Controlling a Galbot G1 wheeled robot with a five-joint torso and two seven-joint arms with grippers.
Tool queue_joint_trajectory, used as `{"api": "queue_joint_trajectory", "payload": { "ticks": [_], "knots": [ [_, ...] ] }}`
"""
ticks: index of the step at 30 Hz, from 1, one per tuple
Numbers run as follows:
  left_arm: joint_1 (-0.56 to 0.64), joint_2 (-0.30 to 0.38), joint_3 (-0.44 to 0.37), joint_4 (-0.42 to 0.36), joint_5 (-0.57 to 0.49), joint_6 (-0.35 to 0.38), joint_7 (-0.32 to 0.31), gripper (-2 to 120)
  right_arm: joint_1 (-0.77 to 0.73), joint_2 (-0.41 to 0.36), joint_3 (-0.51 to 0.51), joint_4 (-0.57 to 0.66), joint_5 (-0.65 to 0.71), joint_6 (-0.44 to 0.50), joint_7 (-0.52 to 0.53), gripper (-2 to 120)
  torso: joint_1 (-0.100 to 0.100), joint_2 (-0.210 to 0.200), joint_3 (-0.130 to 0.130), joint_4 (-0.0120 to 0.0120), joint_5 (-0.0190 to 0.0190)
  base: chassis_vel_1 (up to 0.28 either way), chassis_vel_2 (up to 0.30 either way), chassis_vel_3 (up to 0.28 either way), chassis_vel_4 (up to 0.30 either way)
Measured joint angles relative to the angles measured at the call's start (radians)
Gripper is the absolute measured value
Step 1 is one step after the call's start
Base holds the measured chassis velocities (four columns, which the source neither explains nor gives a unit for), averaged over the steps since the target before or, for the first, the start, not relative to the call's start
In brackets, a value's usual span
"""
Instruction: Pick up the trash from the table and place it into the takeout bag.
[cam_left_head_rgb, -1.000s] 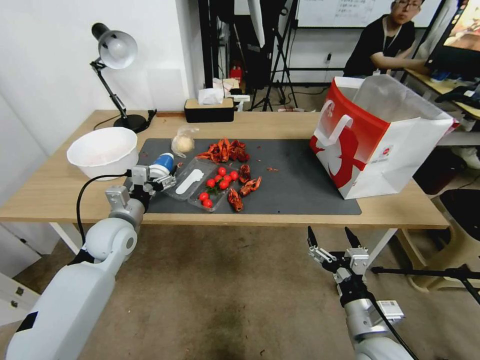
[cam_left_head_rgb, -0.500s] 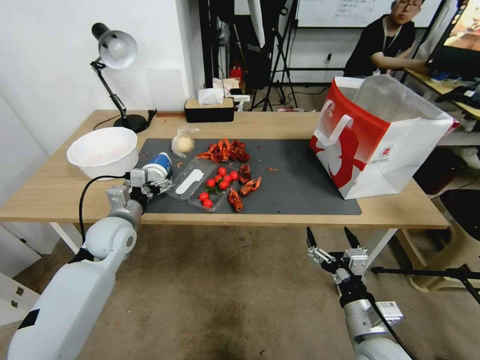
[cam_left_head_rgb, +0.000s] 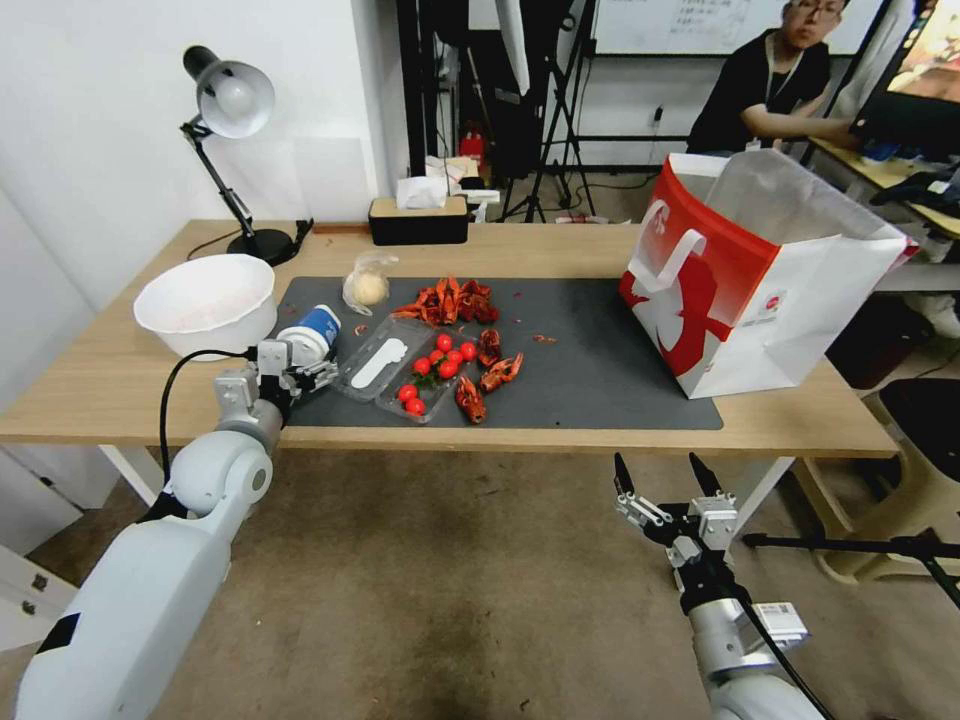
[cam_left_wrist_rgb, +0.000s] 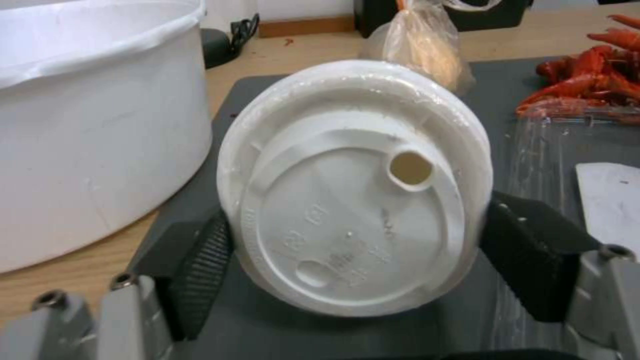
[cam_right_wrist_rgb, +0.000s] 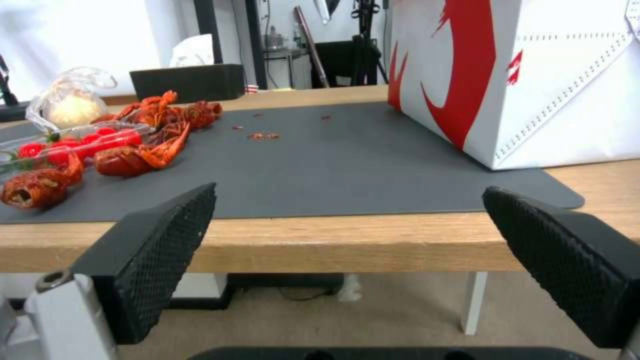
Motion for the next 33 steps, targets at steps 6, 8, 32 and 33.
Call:
{"api": "queue_joint_trajectory", "payload": {
  "ticks": [6, 8, 32, 33],
  "knots": [
    [0.011, 0.010, -0.013, -0.021, -0.035, -0.054, 0.020, 67, 0.003, 0.004, -0.003, -0.005, 0.000, 0.001, 0.000, 100, 0.000, 0.000, 0.000, 0.0002, -0.0007, 0.000, 0.000, 0.000, 0.000],
    [0.016, 0.013, -0.017, -0.039, -0.037, -0.105, 0.042, 66, 0.004, 0.006, -0.004, -0.005, 0.000, 0.001, 0.000, 100, 0.000, 0.000, 0.000, 0.0001, -0.0002, 0.000, 0.000, 0.000, 0.000],
    [-0.224, 0.110, 0.161, -0.082, -0.069, -0.407, 0.386, 66, 0.003, 0.010, -0.014, 0.018, -0.016, -0.002, 0.000, 100, 0.000, 0.000, 0.000, 0.0001, 0.0002, 0.000, 0.000, 0.000, 0.000],
    [-0.266, 0.104, 0.197, -0.066, -0.070, -0.407, 0.388, 66, 0.000, 0.012, -0.011, 0.022, -0.016, -0.002, 0.000, 100, 0.000, 0.000, 0.000, 0.0002, 0.0000, 0.000, 0.000, 0.000, 0.000]
  ]
}}
